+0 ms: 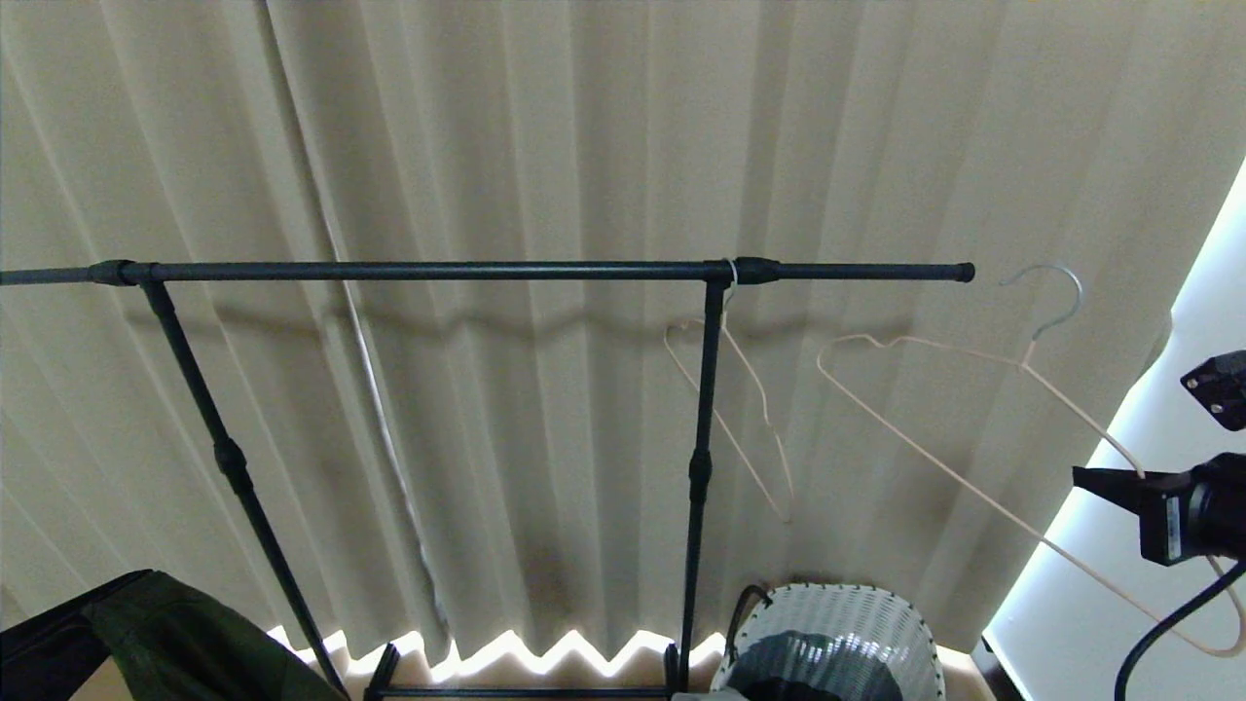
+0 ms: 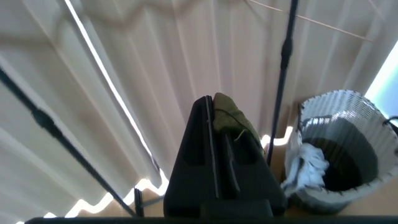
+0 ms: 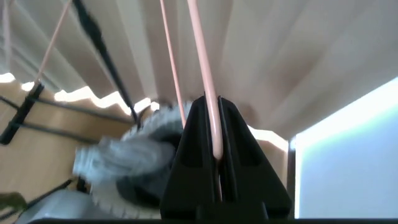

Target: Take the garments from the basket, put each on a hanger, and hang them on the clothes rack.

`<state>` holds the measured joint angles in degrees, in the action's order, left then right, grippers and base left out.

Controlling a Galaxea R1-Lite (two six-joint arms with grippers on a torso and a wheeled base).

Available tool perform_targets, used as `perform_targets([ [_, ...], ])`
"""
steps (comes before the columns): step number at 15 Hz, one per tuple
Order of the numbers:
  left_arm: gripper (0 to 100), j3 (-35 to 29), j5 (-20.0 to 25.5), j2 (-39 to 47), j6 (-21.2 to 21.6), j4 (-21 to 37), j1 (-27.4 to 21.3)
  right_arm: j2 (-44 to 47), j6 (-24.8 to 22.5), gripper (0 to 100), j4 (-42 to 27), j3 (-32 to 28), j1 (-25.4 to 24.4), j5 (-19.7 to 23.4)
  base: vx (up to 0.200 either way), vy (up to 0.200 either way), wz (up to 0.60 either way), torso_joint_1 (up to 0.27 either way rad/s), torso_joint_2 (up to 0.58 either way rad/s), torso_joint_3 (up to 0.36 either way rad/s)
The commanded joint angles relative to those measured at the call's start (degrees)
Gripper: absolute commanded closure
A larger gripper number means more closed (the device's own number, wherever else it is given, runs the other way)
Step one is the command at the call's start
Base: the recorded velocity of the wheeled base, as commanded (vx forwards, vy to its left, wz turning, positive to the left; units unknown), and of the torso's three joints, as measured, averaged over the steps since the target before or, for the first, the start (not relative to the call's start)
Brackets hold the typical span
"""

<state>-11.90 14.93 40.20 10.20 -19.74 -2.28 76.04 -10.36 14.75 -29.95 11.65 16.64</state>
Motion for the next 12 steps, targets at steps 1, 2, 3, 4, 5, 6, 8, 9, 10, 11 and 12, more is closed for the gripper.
perform_targets([
  [1,100,-0.1,0.0,0.0,0.0,0.0,0.0,-5.2,0.1,100,0.2,4.3,0.2,-1.8,-0.2,0.0,0.0,-0.007,0.0,0.007],
  [2,100,-0.1,0.0,-0.3,0.0,0.0,0.1,-6.4,0.3,100,0.1,5.7,0.2,-2.5,-0.2,0.0,0.0,-0.002,0.0,0.007],
  [3,100,-0.1,-0.1,-0.6,0.0,0.0,0.2,-7.1,0.4,100,0.1,6.8,0.4,-2.8,-0.2,0.0,0.0,-0.012,0.01,0.007],
  [4,100,-0.1,-0.1,-1.0,0.0,0.0,0.2,-9.1,1.0,100,0.1,8.8,1.2,-2.8,-0.2,0.0,0.0,0.007,0.0,0.007],
  [5,100,-0.1,-0.1,-1.1,0.0,0.0,0.2,-10.6,1.5,100,0.2,9.8,1.2,-2.8,-0.2,0.0,0.0,0.012,0.0,-0.002],
  [6,100,-0.1,-0.1,-1.1,0.0,0.0,0.2,-11.7,1.7,100,0.2,10.6,1.2,-2.8,-0.2,0.0,0.0,0.002,0.01,0.002],
  [8,100,0.1,-0.1,-1.1,0.2,0.0,0.1,-17.2,1.6,100,0.2,13.1,1.2,-2.8,-0.1,0.0,0.0,0.001,0.0,0.001],
  [9,100,0.1,-0.1,-1.1,0.2,0.0,0.1,-18.9,1.6,100,0.2,13.7,1.2,-2.8,0.0,0.0,0.0,0.0,0.0,0.0],
  [10,100,0.1,0.0,-1.1,0.2,0.0,0.0,-21.1,1.7,100,0.0,14.8,1.2,-2.7,0.0,0.0,0.0,0.0,0.0,0.0],
  [11,100,0.1,0.0,-1.1,0.2,0.0,0.1,-21.7,1.7,100,0.1,15.5,1.2,-2.7,0.0,0.0,0.0,0.0,0.0,0.0],
  [12,100,0.0,0.0,-0.8,0.2,0.0,0.0,-21.9,1.7,100,0.1,16.2,1.2,-2.7,0.0,0.0,0.0,0.0,0.0,0.0],
])
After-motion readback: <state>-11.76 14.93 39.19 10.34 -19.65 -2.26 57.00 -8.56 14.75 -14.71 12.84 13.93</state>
